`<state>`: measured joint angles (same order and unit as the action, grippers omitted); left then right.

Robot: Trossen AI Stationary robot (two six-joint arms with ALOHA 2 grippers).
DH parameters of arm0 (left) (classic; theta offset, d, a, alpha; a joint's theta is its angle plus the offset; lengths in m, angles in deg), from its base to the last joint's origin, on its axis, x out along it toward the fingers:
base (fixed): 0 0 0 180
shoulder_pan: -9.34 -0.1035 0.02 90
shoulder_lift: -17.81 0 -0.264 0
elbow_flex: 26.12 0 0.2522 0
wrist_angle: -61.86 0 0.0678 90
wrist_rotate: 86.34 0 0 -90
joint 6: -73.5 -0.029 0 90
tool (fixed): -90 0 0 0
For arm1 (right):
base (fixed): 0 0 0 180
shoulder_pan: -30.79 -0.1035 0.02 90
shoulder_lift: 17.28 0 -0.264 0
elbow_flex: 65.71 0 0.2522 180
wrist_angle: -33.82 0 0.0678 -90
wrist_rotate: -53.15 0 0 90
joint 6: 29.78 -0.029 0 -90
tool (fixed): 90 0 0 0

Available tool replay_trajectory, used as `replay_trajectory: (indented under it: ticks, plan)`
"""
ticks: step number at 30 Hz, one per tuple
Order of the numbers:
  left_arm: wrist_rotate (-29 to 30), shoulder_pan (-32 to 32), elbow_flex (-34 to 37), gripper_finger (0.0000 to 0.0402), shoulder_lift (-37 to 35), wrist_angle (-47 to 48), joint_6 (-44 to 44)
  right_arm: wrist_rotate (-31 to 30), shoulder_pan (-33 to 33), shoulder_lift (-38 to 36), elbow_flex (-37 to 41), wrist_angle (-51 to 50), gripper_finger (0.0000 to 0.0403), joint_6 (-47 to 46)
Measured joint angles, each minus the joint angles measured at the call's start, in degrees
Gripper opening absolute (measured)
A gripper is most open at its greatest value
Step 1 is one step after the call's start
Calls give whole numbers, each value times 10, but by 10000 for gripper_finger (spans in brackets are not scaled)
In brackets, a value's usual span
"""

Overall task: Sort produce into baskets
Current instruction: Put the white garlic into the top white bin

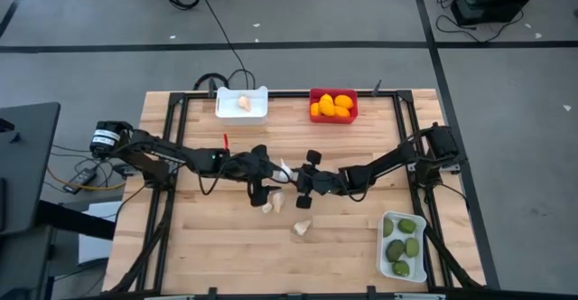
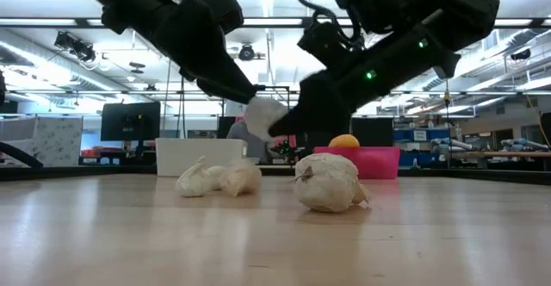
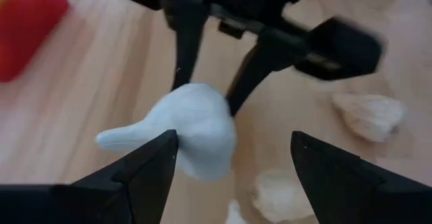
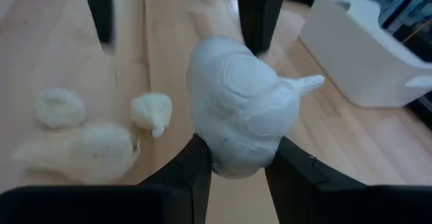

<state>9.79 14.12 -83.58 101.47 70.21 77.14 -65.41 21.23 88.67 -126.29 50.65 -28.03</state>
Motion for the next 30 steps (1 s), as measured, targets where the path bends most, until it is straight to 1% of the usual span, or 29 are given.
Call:
replay_trajectory:
  ticks: [3, 6, 8, 12, 15, 23, 25, 27, 29, 30]
  plan:
    - [33, 1, 0, 294, 0, 0, -4, 3, 0, -2, 0, 10, 129, 4]
    - [45, 0, 0, 294, 0, -10, -23, 8, 1, -2, 0, 19, 129, 11]
    - [59, 0, 0, 294, 0, -29, -32, 27, 1, -2, 0, 31, 129, 15]
    - [95, 1, 0, 287, 0, -41, -30, 43, 1, -2, 0, 58, 129, 23]
    - [97, 1, 0, 259, 0, -39, -32, 36, 2, -2, 0, 66, 129, 26]
    - [95, 0, -1, 135, 0, -28, -35, 40, 14, -2, 0, 68, 130, 10]
    - [108, -3, -2, 121, 0, -26, -40, 41, 18, -2, 0, 67, 135, -10]
    - [123, -9, -8, 119, -1, -16, -53, 57, 24, -2, 0, 62, 148, -24]
    - [123, -23, -15, 119, -1, -2, -61, 86, 31, -3, -1, 45, 166, -32]
    - [117, -34, -18, 121, -1, 2, -61, 90, 32, -3, -1, 37, 176, -41]
